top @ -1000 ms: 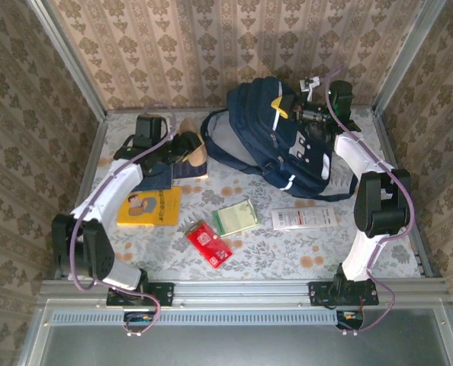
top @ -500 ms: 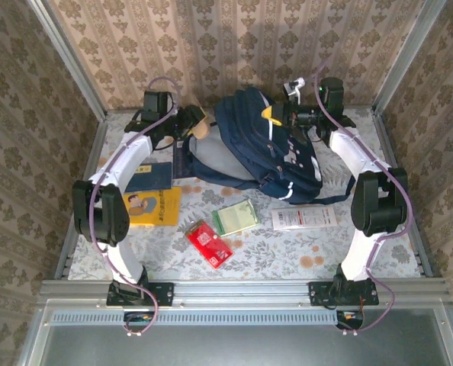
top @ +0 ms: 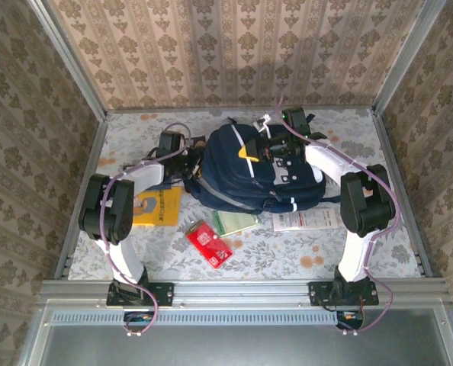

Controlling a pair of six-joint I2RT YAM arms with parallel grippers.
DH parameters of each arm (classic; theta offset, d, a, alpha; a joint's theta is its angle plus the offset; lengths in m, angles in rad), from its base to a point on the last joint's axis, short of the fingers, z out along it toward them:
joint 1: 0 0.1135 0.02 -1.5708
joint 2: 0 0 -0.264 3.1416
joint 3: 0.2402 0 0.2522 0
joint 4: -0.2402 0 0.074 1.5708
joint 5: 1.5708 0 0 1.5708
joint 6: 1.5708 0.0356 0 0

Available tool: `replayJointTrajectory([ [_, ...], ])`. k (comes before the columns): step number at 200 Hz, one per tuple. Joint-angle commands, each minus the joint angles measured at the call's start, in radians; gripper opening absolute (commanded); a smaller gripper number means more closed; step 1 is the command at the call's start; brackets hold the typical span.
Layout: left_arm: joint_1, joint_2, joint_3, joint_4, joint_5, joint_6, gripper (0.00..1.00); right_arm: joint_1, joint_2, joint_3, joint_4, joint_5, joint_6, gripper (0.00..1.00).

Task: Pack books, pencil case, and school supplies into a backpack

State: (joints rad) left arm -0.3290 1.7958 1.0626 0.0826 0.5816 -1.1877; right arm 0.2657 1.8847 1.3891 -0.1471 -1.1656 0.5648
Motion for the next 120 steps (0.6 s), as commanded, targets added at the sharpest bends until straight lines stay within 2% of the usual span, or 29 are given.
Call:
replayJointTrajectory([
  [1, -0.013, -0.072, -0.023, 0.256, 0.108, -0.134, 0.35, 0.001, -0.021, -0.040, 0.124, 0.044, 0.060, 0.25],
  [35, -0.022, -0.101, -0.042, 0.290, 0.133, -0.148, 0.35, 0.008, 0.003, -0.080, 0.360, 0.066, 0.283, 0.38],
  [65, -0.026, -0.098, -0.053, 0.310, 0.139, -0.154, 0.34, 0.024, 0.051, -0.029, 0.391, 0.080, 0.353, 0.41],
  [93, -0.025, -0.099, -0.055, 0.309, 0.139, -0.151, 0.34, 0.039, 0.088, 0.026, 0.358, 0.076, 0.356, 0.34],
  [111, -0.025, -0.102, -0.050, 0.308, 0.139, -0.152, 0.34, 0.047, 0.104, 0.058, 0.299, 0.071, 0.325, 0.27],
  [120, -0.025, -0.104, -0.046, 0.305, 0.139, -0.150, 0.34, 0.050, 0.104, 0.068, 0.261, 0.072, 0.302, 0.18],
])
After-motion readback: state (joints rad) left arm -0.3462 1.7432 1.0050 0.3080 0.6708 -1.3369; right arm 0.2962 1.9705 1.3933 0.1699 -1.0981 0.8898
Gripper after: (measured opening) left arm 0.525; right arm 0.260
